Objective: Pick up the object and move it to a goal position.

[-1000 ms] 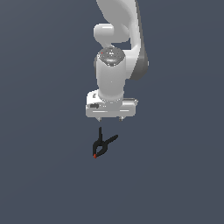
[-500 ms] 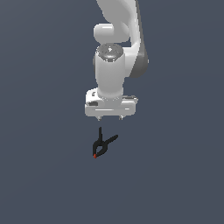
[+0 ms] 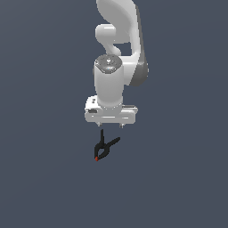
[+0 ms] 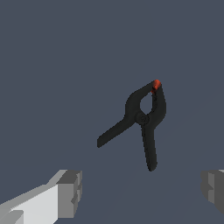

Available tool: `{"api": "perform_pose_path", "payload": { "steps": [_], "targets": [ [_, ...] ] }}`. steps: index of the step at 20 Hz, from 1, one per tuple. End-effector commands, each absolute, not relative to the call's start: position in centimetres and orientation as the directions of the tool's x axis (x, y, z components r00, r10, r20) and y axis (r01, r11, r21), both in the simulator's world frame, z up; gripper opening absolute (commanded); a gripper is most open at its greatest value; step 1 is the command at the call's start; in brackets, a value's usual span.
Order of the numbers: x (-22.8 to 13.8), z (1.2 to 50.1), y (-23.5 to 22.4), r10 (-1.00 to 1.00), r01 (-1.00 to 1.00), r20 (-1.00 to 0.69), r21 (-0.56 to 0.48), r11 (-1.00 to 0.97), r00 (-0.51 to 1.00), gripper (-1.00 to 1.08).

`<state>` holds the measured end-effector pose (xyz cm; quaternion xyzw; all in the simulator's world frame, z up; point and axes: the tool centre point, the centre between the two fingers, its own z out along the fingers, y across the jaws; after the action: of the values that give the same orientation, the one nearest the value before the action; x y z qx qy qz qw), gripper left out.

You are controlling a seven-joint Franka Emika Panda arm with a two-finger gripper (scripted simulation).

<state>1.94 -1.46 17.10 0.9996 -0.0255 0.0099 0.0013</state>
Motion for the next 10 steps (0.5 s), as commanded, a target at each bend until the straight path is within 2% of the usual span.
{"api": "perform_pose_path", "payload": {
  "steps": [1,10],
  "targets": [
    [2.4,16.0,-1.9,-0.100,-0.100,0.017,0.000,-0.995,0.995,1.00],
    [4.4,10.5,-4.0,-0.329,-0.329,0.005,-0.004,-0.944,0.944,1.00]
  ]
}}
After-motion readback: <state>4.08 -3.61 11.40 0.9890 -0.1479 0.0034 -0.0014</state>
